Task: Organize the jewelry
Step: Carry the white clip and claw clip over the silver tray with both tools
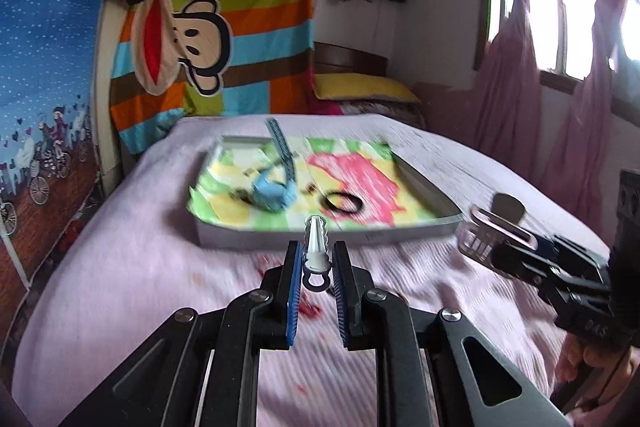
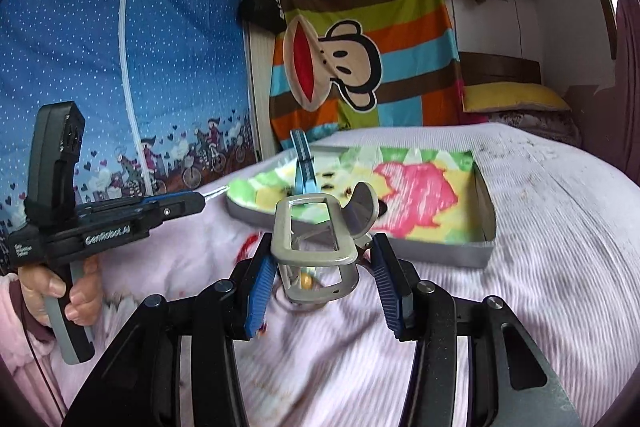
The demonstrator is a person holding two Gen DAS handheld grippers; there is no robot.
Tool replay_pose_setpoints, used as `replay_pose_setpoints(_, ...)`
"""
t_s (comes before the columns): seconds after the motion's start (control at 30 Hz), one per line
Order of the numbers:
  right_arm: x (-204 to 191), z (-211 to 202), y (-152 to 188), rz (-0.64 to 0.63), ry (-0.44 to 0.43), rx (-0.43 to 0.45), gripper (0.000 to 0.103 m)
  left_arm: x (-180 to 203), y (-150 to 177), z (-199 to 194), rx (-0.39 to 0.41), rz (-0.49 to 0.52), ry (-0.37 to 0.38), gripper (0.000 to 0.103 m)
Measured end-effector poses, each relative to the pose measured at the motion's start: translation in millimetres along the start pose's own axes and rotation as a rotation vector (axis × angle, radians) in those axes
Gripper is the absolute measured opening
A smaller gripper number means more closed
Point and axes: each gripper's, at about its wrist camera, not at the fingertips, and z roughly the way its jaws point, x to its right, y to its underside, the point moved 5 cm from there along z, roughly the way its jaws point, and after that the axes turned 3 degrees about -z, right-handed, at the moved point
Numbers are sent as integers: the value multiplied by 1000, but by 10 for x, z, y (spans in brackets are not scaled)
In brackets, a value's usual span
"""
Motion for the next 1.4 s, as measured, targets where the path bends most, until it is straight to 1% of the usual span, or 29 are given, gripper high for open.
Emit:
replay_pose_setpoints(0.1,39,141,-139,-7,5,20,42,-132,-198,125,13,-13,-44,15)
replay_pose_setpoints(0.23,87,433,-313,-14,10,29,42,-275,-381,335,7,-9,-80,15)
replay_pose_setpoints(0.37,137,722,-451,-15,21,37,42,-406,-534,592,-2,-8,-101,15)
replay_pose_setpoints(0.47,160,923,-520,-19,32,37,42,-469,-609,778,-12,-11,-103,15)
replay_pose_setpoints(0.6,175,1173,-568,-19,38,29,42,-500,-639,993,-34,2,-114,15)
replay_pose_setpoints(0.67,169,1278,-559,-18,40,15,42,-534,-638,1109,-53,-2,-115,15)
replay_pose_setpoints(0.8,152,1519,-468,-3,24,-46,42,-576,-569,1253,-100,-21,-118,15)
replay_pose_setpoints(1.0,182,1736,-282,16,7,-116,42,-636,-488,1358,-141,-47,-100,15)
replay_pose_setpoints(1.17,195,1825,-182,25,0,-152,43,-656,-445,1408,-162,-54,-93,15)
replay_pose_setpoints(1.4,187,1900,-97,12,-5,-192,43,-634,-362,1470,-204,-37,-90,15)
